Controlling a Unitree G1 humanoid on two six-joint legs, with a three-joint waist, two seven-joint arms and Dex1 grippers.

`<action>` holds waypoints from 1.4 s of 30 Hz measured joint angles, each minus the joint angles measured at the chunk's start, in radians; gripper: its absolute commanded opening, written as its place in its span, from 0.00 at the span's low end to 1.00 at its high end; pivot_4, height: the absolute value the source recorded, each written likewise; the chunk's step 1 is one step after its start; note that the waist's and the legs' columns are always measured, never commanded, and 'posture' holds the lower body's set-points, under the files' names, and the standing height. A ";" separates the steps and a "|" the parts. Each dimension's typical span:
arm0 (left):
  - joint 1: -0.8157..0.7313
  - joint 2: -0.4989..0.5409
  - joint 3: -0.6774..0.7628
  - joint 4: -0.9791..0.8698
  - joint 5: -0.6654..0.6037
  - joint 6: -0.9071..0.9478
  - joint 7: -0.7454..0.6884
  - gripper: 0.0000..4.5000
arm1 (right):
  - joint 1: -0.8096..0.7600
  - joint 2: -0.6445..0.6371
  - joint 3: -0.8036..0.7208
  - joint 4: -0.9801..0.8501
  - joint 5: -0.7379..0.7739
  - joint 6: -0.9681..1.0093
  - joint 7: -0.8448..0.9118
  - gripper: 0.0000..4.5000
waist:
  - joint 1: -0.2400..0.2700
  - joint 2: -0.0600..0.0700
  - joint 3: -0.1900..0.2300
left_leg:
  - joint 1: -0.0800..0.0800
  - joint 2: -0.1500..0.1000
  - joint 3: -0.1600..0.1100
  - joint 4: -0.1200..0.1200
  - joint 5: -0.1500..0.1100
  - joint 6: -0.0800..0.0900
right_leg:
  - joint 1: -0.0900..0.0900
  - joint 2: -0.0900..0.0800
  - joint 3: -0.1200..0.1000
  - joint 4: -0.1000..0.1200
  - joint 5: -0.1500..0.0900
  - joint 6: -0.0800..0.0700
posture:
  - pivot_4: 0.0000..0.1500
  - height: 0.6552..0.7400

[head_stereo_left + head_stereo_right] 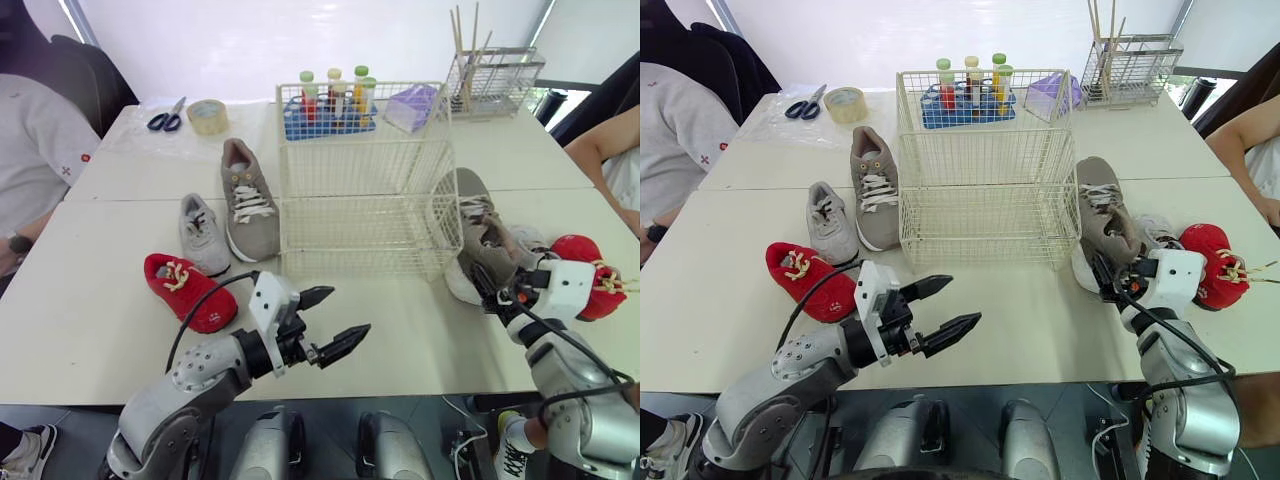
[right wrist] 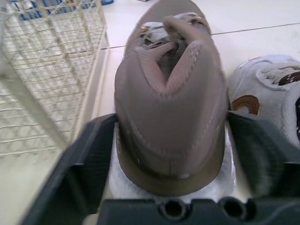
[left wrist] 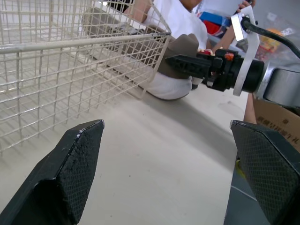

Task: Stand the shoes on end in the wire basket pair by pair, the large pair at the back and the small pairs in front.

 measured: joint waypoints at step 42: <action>0.214 0.070 0.417 -0.167 -0.292 0.142 0.156 1.00 | -1.358 -0.321 0.297 0.938 0.196 -0.442 0.858 0.03 | -0.019 0.005 0.011 | -0.001 0.000 0.002 0.000 0.002 0.004 | -0.002 -0.001 0.000 0.004 0.002 0.005 | 1.00 0.97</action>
